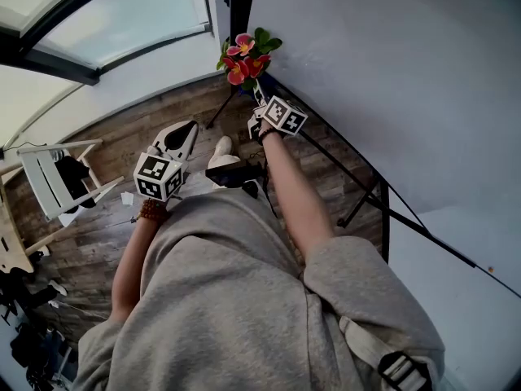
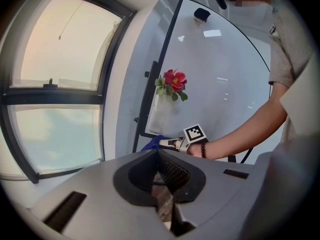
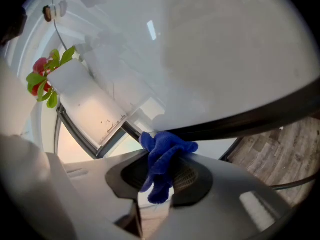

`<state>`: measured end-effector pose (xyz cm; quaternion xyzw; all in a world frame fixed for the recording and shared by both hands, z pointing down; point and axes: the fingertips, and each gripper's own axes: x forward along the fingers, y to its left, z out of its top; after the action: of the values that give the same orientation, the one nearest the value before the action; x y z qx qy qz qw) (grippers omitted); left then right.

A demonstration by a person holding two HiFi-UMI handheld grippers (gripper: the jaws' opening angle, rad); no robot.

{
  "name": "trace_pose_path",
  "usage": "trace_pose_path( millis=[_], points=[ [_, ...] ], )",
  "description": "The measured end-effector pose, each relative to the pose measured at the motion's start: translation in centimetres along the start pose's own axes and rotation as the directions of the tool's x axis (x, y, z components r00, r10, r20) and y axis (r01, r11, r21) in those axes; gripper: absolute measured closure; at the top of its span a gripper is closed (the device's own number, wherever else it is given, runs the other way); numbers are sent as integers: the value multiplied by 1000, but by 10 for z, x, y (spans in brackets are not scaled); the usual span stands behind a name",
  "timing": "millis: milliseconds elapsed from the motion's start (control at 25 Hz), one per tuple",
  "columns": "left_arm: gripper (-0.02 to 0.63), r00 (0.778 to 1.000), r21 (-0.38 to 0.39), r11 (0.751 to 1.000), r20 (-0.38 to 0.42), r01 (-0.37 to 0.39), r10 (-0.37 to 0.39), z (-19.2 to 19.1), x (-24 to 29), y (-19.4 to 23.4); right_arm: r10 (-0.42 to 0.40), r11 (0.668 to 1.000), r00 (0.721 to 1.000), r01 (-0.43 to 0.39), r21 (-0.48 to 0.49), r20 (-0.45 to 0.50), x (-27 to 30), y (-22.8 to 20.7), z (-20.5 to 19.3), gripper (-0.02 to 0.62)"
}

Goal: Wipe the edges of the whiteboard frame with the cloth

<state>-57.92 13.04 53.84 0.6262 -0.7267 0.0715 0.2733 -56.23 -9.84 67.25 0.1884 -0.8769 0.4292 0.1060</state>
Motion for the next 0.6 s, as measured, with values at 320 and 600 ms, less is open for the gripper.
trace_pose_path(
  millis=[320,600],
  points=[
    [597,996,36,997,53,67,-69,18,20,-43,-43,982,982,8,-189,-183,-59,-23,-18,480],
    [597,987,82,986,56,148,-152,24,42,-96,-133,943,966,55,-329,-220,-145,-63,-17,480]
  ],
)
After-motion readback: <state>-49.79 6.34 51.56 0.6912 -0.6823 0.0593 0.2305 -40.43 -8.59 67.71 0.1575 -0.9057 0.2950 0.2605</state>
